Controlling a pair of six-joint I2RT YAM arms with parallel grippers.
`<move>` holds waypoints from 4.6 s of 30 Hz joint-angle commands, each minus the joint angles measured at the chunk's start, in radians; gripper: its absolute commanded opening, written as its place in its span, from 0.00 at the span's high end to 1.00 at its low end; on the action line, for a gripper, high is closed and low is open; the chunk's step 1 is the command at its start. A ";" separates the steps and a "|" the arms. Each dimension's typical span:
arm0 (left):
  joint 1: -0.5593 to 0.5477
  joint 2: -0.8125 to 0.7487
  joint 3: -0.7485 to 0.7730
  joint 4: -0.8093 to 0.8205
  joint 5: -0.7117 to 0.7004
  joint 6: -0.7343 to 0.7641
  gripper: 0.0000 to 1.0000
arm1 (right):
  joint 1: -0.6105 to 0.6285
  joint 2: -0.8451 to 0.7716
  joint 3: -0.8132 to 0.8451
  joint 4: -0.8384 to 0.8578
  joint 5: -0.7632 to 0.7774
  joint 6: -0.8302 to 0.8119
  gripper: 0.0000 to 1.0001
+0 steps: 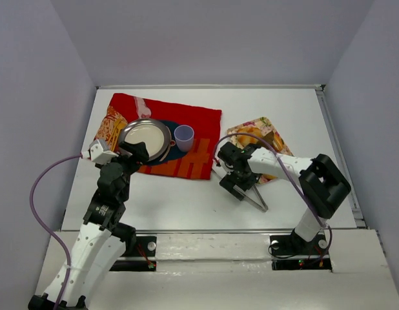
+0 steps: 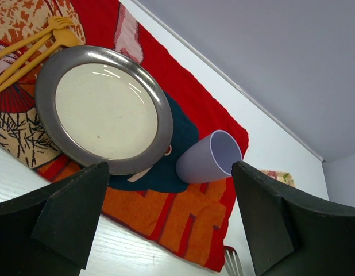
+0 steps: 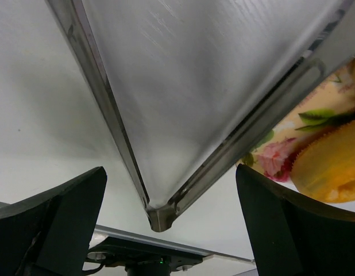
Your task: Place the bread
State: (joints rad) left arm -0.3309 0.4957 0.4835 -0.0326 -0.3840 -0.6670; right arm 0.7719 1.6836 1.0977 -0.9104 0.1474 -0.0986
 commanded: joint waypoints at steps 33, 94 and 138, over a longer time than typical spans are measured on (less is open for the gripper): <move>0.003 0.044 -0.005 0.082 -0.056 0.018 0.01 | 0.053 0.067 0.105 0.091 0.018 0.195 0.15; 0.003 -0.045 -0.016 0.054 -0.039 0.012 0.01 | -0.274 -0.578 0.010 -0.103 0.165 0.668 0.38; 0.003 -0.063 -0.019 0.045 -0.050 0.003 0.01 | -0.476 -0.703 -0.204 -0.019 -0.033 0.657 0.93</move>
State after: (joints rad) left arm -0.3309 0.4469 0.4706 -0.0193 -0.4080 -0.6632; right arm 0.3012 1.0290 0.8188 -0.9161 0.0624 0.5541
